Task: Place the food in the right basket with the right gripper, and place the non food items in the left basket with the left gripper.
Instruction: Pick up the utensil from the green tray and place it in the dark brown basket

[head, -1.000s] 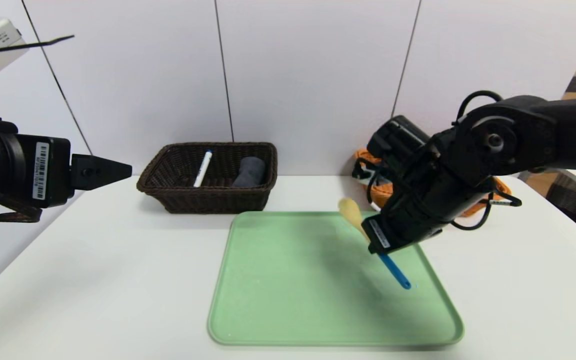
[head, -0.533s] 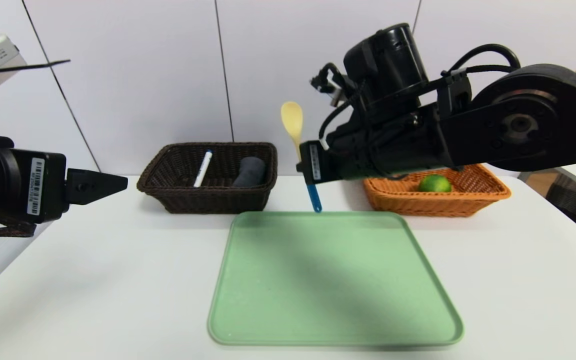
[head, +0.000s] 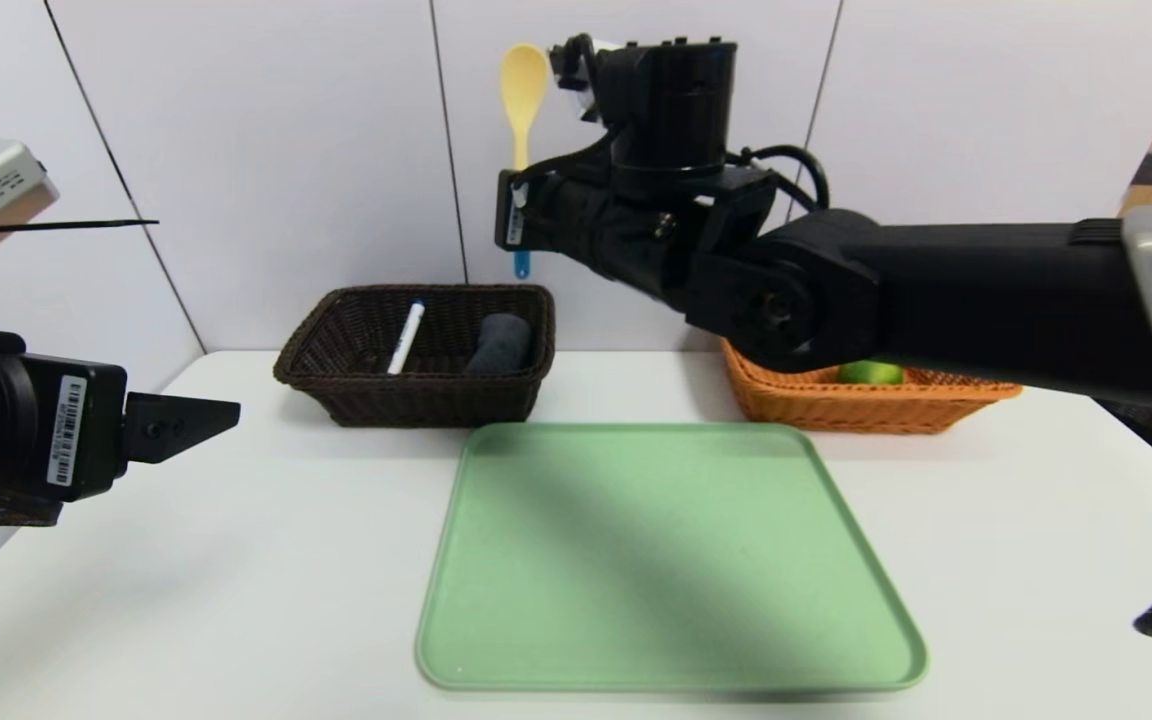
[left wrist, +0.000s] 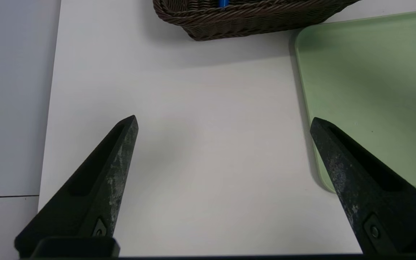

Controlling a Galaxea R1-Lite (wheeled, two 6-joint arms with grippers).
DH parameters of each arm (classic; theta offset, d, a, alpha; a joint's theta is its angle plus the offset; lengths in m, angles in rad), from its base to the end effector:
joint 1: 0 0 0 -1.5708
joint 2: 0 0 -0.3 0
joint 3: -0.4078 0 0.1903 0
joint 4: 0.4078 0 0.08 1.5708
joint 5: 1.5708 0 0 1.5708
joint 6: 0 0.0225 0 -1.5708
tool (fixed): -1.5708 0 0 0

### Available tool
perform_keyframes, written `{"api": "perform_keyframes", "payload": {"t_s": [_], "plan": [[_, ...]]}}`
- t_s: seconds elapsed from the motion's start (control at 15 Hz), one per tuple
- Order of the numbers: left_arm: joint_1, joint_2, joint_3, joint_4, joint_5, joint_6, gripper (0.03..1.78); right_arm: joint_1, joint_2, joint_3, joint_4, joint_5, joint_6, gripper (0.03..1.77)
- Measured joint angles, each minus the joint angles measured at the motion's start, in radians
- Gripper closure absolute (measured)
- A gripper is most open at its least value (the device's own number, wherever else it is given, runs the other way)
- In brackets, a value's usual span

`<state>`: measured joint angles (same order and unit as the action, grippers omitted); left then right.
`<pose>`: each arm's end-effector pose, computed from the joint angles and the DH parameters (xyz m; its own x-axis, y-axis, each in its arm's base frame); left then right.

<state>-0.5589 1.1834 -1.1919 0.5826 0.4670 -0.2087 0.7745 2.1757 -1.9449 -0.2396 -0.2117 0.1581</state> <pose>0.1281 -0.0682 0.3004 0.8744 -0.0159 -0.4849 0.0542 0.9964 0.0652 0.3320 0.3183 0.2812 0.8457 0.5335 0.0086 -0.5279 0.8342 0.1593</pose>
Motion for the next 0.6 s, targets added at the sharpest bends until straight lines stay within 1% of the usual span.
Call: {"api": "perform_keyframes", "payload": {"t_s": [0.27, 0.47, 0.6], "plan": [[0.012, -0.004, 0.006, 0.0, 0.003, -0.001, 0.12, 0.0, 0.127, -0.016, -0.184, -0.004, -0.047, 1.65], [0.042, -0.017, 0.008, 0.007, 0.003, -0.005, 0.12, -0.011, 0.192, -0.017, -0.259, -0.001, -0.051, 1.65], [0.077, -0.031, 0.014, 0.001, 0.006, -0.007, 0.12, -0.019, 0.229, -0.017, -0.32, 0.0, -0.053, 1.65]]}}
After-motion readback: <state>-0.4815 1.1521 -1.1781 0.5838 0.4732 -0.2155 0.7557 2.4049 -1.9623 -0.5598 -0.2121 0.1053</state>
